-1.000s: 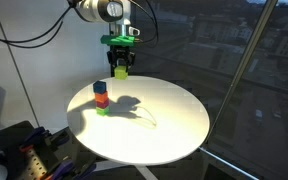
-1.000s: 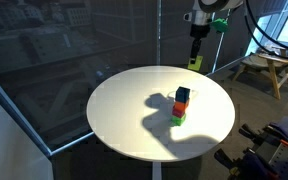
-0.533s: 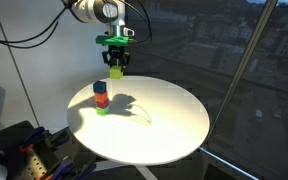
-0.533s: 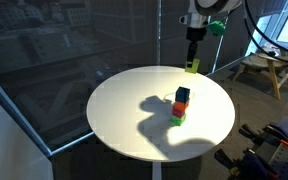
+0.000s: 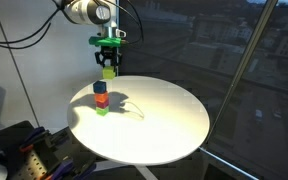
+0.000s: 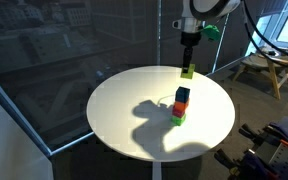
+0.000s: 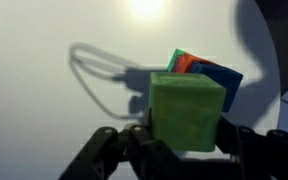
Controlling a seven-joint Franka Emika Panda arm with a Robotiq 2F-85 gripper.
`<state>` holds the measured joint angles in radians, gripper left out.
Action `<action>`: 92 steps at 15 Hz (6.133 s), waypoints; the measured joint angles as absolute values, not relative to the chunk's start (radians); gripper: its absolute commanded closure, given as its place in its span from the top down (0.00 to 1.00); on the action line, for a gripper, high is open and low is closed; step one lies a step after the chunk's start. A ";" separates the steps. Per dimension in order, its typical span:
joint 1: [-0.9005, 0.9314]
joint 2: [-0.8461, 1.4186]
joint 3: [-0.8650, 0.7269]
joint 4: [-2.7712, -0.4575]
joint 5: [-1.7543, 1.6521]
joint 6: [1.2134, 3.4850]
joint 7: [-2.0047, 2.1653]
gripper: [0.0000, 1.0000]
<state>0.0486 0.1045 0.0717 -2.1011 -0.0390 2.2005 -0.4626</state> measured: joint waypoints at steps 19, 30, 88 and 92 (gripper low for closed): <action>0.062 0.108 0.087 -2.114 -0.039 2.203 -0.463 0.30; 0.063 0.112 0.096 -2.122 -0.025 2.202 -0.447 0.30; 0.101 0.089 0.107 -2.206 -0.025 2.264 -0.276 1.00; 0.101 0.089 0.107 -2.206 -0.025 2.264 -0.277 1.00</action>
<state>0.1005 0.0887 0.1073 -2.2062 -0.0251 2.2645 -0.2772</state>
